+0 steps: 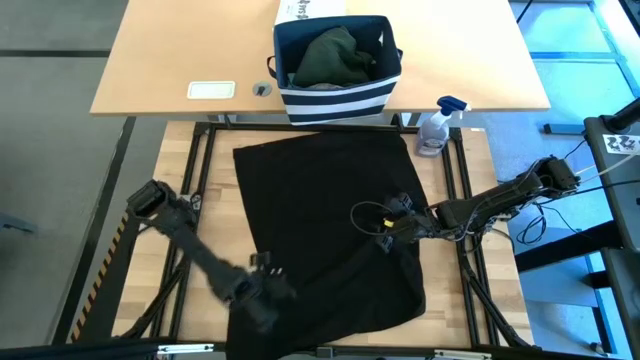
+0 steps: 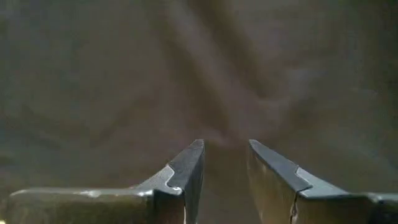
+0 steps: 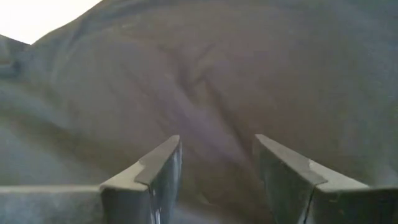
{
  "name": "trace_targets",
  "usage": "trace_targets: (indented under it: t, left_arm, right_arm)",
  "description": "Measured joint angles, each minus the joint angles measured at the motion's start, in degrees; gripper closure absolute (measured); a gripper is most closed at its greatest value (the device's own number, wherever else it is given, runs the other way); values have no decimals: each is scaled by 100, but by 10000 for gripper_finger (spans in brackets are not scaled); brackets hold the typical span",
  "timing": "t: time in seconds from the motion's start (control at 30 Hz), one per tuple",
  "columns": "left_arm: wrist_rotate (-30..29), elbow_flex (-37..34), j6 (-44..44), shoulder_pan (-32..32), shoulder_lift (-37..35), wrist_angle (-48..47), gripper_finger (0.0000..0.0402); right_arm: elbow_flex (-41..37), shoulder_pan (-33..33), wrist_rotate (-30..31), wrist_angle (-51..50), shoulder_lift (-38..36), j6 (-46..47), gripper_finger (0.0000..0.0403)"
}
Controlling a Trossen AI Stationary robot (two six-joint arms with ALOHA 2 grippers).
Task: Fold Laundry from Bin
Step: Fold the black shirt
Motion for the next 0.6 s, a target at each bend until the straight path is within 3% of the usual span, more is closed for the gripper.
trace_targets:
  t: [0.2,0.6]
  left_arm:
    - [788,-1033,958,937,0,1179,291]
    - [758,-2736,1084,1957,-757,2417,292]
  right_arm:
    - [0,-2,-2,354,0,-235,205]
    - [0,-2,88,262,0,-494,205]
